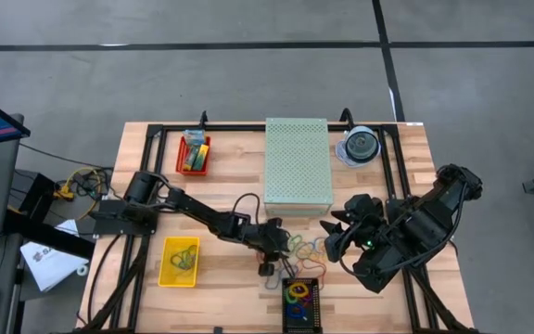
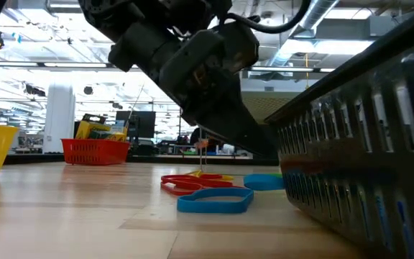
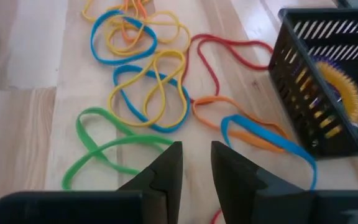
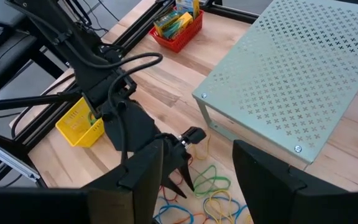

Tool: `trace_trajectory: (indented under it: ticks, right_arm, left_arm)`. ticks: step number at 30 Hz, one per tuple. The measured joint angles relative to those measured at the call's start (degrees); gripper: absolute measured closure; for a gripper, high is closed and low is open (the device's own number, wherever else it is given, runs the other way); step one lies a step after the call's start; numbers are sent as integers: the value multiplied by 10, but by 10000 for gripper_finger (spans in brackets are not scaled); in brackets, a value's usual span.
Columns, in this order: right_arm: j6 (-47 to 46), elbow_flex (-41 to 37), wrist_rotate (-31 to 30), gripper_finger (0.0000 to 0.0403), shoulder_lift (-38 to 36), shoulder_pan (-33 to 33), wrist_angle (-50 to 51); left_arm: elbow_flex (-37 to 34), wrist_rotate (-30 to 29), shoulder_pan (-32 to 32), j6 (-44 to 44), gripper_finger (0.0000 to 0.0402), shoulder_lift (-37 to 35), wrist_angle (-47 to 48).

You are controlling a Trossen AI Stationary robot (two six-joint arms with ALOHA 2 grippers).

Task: Pick & Place Office Desk Supplies
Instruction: Put the green rubber band into the yellow bin

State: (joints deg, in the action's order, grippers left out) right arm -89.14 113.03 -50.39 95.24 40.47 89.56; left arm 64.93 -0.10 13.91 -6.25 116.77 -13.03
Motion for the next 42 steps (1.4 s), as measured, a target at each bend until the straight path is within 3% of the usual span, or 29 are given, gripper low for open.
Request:
trace_trajectory:
  ticks: [21, 31, 42]
  right_arm:
    - [-9, 0, 9, 212, 0, 0, 0]
    - [-9, 0, 10, 212, 0, 0, -1]
    - [-9, 0, 10, 212, 0, -2, 0]
  left_arm:
    - [0, -12, -2, 13, 324, 40, -27]
    - [0, -16, -9, -27, 396, 40, -39]
    - [-1, -9, -8, -48, 400, -13, -38]
